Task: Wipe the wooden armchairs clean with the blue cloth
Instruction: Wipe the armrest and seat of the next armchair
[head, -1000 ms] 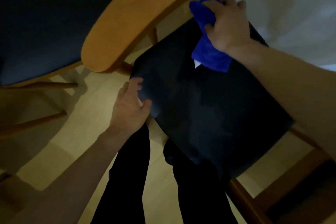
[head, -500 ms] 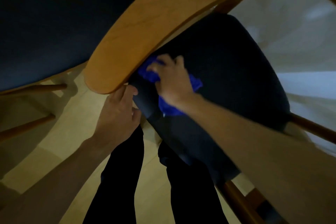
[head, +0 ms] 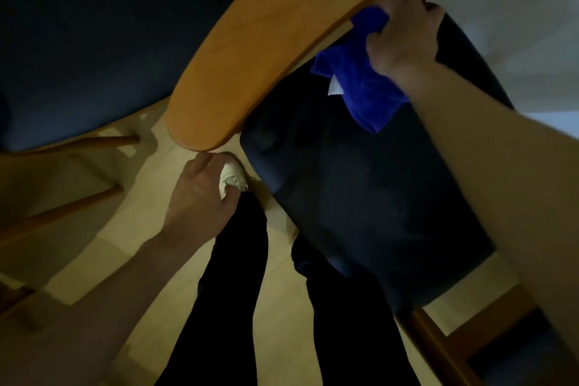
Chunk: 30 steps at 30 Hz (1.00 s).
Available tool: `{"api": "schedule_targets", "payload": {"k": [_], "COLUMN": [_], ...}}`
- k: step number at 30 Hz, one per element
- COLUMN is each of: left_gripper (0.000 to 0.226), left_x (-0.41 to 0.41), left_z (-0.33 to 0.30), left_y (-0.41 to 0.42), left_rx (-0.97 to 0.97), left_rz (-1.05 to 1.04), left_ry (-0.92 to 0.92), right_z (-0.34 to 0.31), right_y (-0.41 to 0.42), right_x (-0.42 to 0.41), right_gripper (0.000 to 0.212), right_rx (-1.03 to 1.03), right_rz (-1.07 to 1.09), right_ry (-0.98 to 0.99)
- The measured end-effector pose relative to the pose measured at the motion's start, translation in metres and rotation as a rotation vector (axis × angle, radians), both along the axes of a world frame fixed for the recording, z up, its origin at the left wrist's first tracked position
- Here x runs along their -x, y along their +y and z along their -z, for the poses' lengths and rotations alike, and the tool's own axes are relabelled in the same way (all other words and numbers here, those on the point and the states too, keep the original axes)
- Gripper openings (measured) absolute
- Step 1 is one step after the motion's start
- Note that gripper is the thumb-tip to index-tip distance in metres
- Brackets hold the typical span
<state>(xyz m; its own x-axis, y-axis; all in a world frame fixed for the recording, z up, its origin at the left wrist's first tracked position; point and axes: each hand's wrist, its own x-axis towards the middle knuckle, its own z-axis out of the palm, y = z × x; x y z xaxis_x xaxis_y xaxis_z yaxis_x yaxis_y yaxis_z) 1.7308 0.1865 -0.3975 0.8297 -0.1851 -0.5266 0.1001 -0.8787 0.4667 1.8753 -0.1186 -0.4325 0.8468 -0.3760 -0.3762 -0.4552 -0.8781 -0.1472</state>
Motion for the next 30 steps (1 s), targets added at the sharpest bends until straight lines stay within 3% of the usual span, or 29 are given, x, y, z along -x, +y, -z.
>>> {"api": "schedule_targets", "payload": {"k": [2, 6, 14, 18, 24, 30], "left_gripper": [0.038, 0.045, 0.051, 0.051, 0.047, 0.048], "left_x": [-0.001, -0.004, -0.026, -0.026, -0.009, 0.010], "left_z": [-0.002, -0.001, 0.007, 0.011, 0.010, 0.007], "left_y": [-0.003, 0.000, 0.013, 0.009, 0.007, 0.023], "left_rx": [-0.016, -0.125, -0.210, -0.196, -0.175, -0.224], "left_rz": [0.042, 0.273, 0.347, 0.308, 0.120, 0.102], "left_ry": [-0.024, -0.009, 0.018, 0.022, 0.083, 0.139], "right_z": [0.001, -0.003, -0.014, -0.022, -0.023, -0.019], "right_y": [0.034, 0.105, 0.102, 0.093, 0.117, 0.148], "right_x": [0.011, 0.074, 0.162, 0.149, 0.116, 0.117], "right_gripper": [0.044, 0.048, 0.053, 0.052, 0.056, 0.043], "right_rx": [0.032, -0.092, -0.270, -0.324, -0.199, -0.067], "right_rz": [-0.006, -0.321, -0.790, -0.826, -1.000, -0.903], "right_ry": [-0.018, -0.018, 0.161, 0.179, 0.034, 0.139]}}
